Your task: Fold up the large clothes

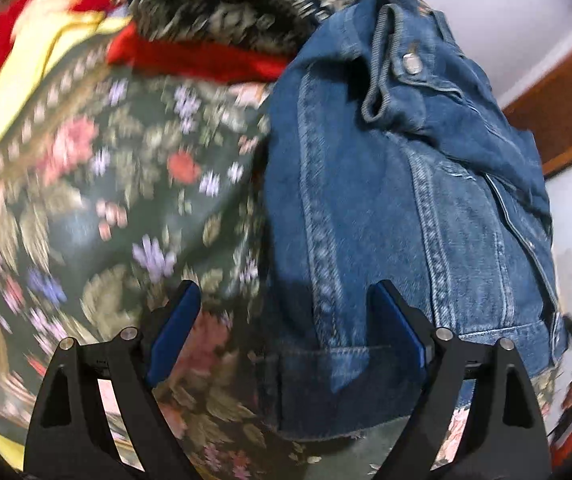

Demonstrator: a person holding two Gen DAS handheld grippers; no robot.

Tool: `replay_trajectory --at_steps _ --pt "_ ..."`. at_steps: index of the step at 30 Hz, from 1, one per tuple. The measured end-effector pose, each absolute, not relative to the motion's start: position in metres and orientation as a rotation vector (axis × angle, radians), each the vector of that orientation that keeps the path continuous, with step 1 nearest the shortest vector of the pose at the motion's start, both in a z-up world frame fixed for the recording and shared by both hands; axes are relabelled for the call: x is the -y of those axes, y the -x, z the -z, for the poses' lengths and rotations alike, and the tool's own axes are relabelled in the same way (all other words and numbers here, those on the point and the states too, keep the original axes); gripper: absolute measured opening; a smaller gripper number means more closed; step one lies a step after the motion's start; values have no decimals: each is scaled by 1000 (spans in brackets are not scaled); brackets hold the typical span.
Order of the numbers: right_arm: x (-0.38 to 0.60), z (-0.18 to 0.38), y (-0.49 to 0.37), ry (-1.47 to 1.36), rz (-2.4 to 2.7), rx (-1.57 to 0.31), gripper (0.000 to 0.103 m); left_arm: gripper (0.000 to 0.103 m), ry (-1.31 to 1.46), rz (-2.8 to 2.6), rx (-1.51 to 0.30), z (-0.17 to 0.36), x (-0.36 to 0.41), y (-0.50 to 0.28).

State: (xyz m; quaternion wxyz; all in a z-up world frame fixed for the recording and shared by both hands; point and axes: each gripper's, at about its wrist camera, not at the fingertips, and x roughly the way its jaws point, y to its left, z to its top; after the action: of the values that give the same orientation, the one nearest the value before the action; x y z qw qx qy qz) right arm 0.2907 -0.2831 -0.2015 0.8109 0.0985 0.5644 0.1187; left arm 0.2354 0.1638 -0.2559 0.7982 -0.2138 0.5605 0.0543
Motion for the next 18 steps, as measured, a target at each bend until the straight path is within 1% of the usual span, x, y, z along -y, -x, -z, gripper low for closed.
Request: replay_trajectory --at_steps 1,3,12,14,15,16,17,18 --pt "285 205 -292 -242 -257 -1215 83 93 501 -126 -1204 261 -166 -233" --pt "287 209 -291 -277 -263 -1219 83 94 553 -130 -1208 268 -170 -230" --pt "282 224 -307 -391 -333 -1215 85 93 745 -25 -1227 286 -170 -228" --pt "283 228 -310 -424 -337 -1214 85 88 743 -2 -1221 285 -168 -232" --pt "283 228 -311 -436 -336 -1211 85 82 735 15 -1214 283 -167 -232" --pt "280 229 -312 -436 -335 -1210 82 73 724 35 -1205 279 -166 -233" --pt "279 228 -312 -429 -340 -1209 74 67 717 58 -1196 275 -164 -236" --pt "279 228 -313 -425 -347 -1209 68 61 703 70 -1192 271 -161 -238"
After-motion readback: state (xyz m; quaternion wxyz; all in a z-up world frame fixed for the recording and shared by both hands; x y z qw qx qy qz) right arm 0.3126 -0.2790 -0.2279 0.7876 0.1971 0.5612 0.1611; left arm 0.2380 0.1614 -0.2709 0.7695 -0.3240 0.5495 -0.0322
